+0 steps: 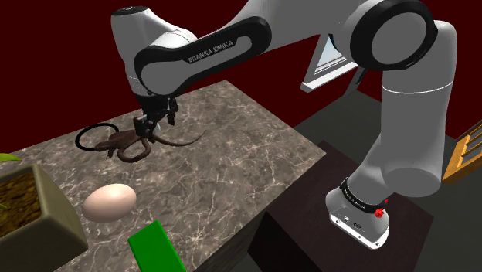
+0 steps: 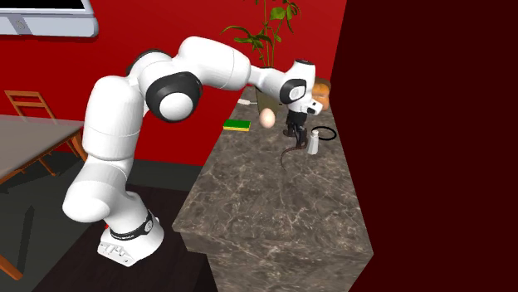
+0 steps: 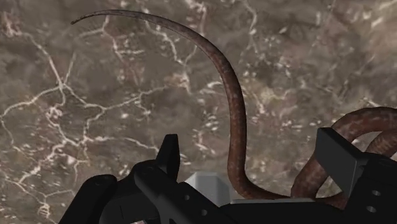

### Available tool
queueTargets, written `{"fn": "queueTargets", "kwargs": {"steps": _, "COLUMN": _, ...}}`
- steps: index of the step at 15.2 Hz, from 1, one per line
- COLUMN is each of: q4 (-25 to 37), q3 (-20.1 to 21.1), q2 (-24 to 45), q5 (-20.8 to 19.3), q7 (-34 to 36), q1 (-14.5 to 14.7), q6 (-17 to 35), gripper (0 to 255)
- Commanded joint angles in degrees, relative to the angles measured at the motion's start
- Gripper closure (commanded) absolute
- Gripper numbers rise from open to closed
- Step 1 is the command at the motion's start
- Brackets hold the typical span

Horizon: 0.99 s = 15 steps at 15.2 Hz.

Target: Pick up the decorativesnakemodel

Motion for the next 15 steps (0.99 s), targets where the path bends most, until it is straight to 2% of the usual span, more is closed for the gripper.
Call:
{"fn": "queueTargets", "kwargs": {"steps": 1, "q4": 0.03, "q3": -0.18, "q2": 0.96, "q5": -0.42, "q7": 0.09, "q1": 0.22, "q6": 0.91, "gripper": 0}}
{"fn": "queueTargets", "kwargs": {"steps": 8, "q4": -1.75, "q3": -0.63, "q2": 2.67, "q5": -1.17, "q7": 0.53, "q1": 0.41, "q6": 4.31, "gripper": 0}}
{"fn": "queueTargets", "kwargs": {"steps": 9, "q4": -1.99, "q3": -0.60, "q2": 2.63, "q5": -1.20, "q7": 0.73, "q1": 0.52, "q6": 4.51, "gripper": 255}}
{"fn": "queueTargets", "kwargs": {"steps": 15, "q4": -2.29, "q3": -0.56, "q2": 2.24, "q5": -1.06, "q7": 0.55, "q1": 0.31, "q6": 4.46, "gripper": 255}}
